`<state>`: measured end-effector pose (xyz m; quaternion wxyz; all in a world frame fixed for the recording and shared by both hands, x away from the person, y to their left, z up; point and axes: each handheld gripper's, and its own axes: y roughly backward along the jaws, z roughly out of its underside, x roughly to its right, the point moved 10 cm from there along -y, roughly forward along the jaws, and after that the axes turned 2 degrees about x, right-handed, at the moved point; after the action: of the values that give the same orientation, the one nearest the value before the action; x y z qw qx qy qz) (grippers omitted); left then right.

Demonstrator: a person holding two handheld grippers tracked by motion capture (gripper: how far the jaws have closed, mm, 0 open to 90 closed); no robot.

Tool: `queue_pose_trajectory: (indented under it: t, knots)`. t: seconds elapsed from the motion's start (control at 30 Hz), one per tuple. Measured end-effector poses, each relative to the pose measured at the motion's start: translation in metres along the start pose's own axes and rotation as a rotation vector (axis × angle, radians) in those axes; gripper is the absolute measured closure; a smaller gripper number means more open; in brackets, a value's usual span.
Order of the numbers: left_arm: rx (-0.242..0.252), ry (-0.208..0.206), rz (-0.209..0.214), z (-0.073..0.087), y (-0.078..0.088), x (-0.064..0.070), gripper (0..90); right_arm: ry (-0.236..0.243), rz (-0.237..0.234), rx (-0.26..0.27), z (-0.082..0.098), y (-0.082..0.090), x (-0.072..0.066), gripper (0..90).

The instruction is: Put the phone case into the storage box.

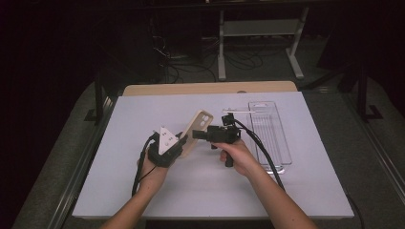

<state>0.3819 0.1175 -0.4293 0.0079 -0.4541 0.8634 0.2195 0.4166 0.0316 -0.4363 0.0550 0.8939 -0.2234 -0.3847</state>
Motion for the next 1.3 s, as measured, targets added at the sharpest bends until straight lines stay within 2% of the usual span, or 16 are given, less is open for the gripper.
queue_pose_trajectory:
  t: [0.2,0.7,1.3]
  knots:
    - [0.004,0.001,0.001,-0.001,0.0,0.002,79.2,-0.034,-0.015,0.012,-0.001,-0.001,-0.002,0.0]
    - [0.01,-0.009,0.009,-0.002,-0.002,0.01,79.2,-0.077,-0.02,0.066,-0.005,-0.003,0.0,0.0]
    - [0.018,-0.024,0.024,-0.005,-0.003,0.024,79.1,-0.078,0.008,0.087,-0.006,-0.006,0.004,0.0]
